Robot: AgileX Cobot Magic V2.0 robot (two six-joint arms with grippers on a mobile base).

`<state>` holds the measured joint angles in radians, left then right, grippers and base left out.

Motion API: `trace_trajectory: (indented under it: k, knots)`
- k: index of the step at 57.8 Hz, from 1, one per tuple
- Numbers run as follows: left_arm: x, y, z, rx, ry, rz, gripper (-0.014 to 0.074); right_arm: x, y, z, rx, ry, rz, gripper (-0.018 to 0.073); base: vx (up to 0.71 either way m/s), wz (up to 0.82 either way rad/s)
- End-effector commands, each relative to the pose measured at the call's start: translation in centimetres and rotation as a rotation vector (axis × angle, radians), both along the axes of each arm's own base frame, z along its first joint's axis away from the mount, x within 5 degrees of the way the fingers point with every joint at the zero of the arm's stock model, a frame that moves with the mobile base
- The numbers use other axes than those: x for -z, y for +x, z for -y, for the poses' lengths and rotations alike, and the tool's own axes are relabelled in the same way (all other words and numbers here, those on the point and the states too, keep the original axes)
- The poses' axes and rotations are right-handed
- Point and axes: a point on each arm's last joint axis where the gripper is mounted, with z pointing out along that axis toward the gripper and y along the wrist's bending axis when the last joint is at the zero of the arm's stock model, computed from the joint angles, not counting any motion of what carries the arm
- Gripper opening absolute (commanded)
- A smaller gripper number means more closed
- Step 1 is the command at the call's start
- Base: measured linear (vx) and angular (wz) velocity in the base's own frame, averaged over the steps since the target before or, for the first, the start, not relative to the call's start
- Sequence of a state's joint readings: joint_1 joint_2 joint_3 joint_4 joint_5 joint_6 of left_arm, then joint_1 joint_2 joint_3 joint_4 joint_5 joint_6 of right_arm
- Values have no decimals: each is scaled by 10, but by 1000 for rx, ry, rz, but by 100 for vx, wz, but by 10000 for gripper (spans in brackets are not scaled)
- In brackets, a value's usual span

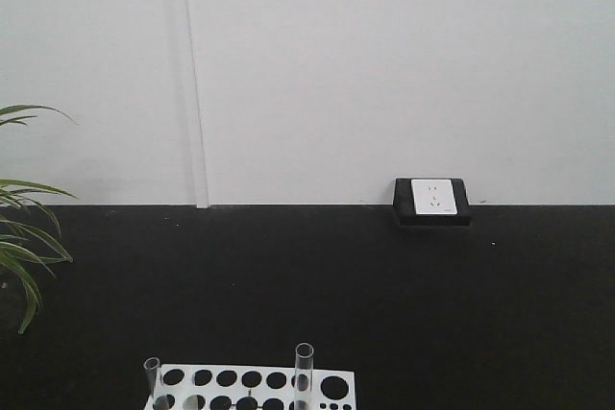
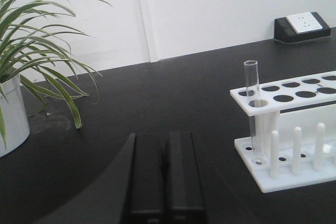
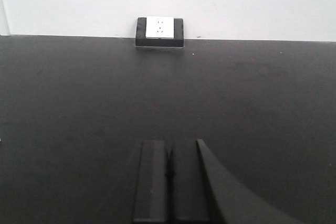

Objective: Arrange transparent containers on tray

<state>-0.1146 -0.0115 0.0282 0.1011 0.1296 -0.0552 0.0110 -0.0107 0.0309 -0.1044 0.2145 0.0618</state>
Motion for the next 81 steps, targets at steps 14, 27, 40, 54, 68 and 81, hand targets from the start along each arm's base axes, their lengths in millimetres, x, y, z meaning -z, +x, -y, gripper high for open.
trace_trajectory:
  k: [14, 27, 40, 54, 68, 81]
  knots:
    - [3, 0, 1, 8, -15, 62, 9, -5, 1, -1, -9, -7, 82, -1, 0, 0]
    - [3, 0, 1, 8, -15, 62, 9, -5, 1, -1, -9, -7, 82, -1, 0, 0]
    - [3, 0, 1, 8, -15, 62, 9, -5, 1, -1, -9, -7, 82, -1, 0, 0]
    - [2, 0, 1, 9, -16, 75, 9, -8, 1, -1, -11, 59, 114, -1, 0, 0]
    - [-9, -1, 2, 21, -31, 196, 9, -16, 1, -2, -16, 124, 203, -1, 0, 0]
    - [-45, -9, 2, 42, -74, 430, 9, -49, -5, -2, -36, 117, 447, -1, 0, 0]
